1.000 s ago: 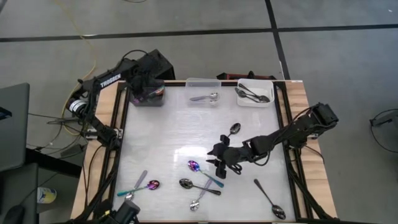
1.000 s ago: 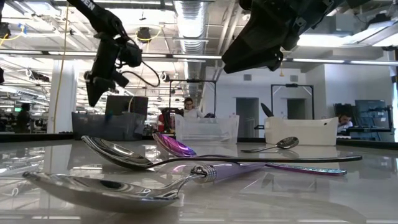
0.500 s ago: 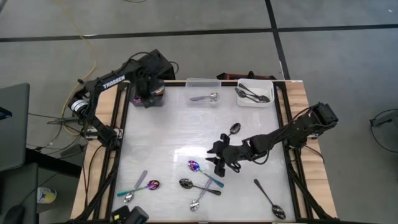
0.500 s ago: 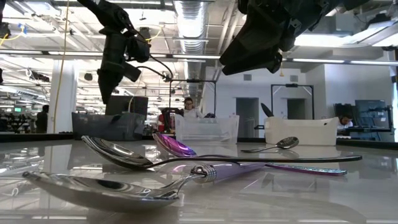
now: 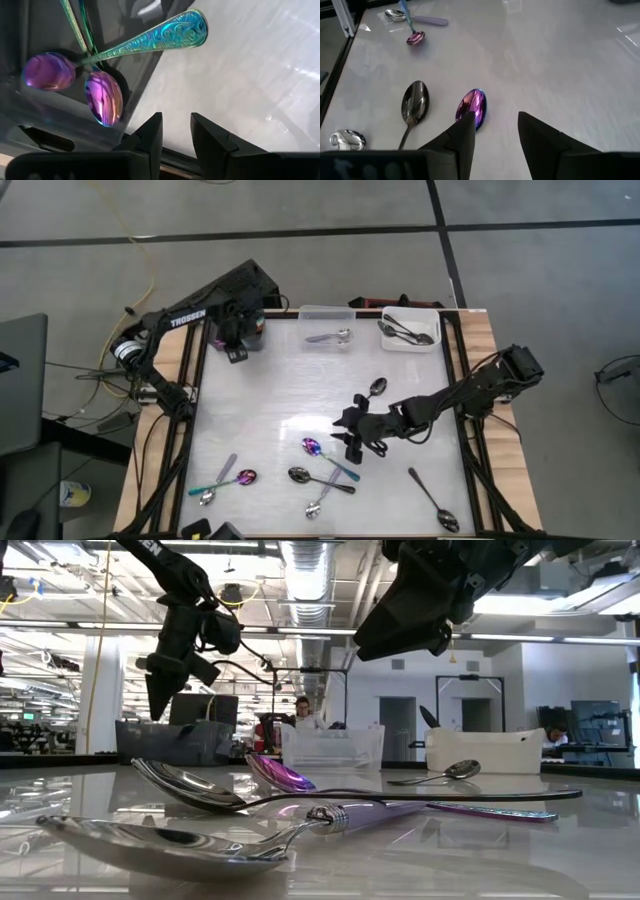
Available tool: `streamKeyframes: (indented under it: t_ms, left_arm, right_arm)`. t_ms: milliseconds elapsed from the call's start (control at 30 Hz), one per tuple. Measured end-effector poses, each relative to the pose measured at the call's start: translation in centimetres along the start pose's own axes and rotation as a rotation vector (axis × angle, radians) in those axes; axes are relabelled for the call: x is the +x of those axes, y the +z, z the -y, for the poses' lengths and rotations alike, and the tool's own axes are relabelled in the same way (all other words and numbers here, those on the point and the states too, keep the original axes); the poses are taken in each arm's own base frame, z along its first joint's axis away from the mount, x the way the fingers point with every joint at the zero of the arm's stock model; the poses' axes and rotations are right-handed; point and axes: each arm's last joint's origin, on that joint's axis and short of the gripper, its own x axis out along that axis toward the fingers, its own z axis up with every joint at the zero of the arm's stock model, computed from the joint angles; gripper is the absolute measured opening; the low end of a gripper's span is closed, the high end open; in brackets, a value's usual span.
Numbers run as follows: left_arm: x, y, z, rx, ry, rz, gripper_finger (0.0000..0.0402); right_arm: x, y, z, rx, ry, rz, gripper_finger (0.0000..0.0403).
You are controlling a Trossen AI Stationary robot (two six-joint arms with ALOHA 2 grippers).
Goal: Sort silverware by color (type)
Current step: Put the blue spoon into the black bin
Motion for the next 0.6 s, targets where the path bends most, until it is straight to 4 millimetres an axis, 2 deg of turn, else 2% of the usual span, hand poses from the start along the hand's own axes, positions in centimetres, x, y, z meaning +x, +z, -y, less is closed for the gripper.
streamKeyframes:
  t_ms: [300,600]
  left_arm:
    - [-0.2,-0.6,0.4,-0.015,-0.025,-0.05,0.0087]
    - [-1.2,0.1,0.4,0.008,-0.104,0.154,0.0087]
  right_arm:
    - [0.0,0.0,0.0,-0.052,0.0,0.0,0.017]
    - [0.1,0.1,0.2,-0.071,-0.006,0.001,0.017]
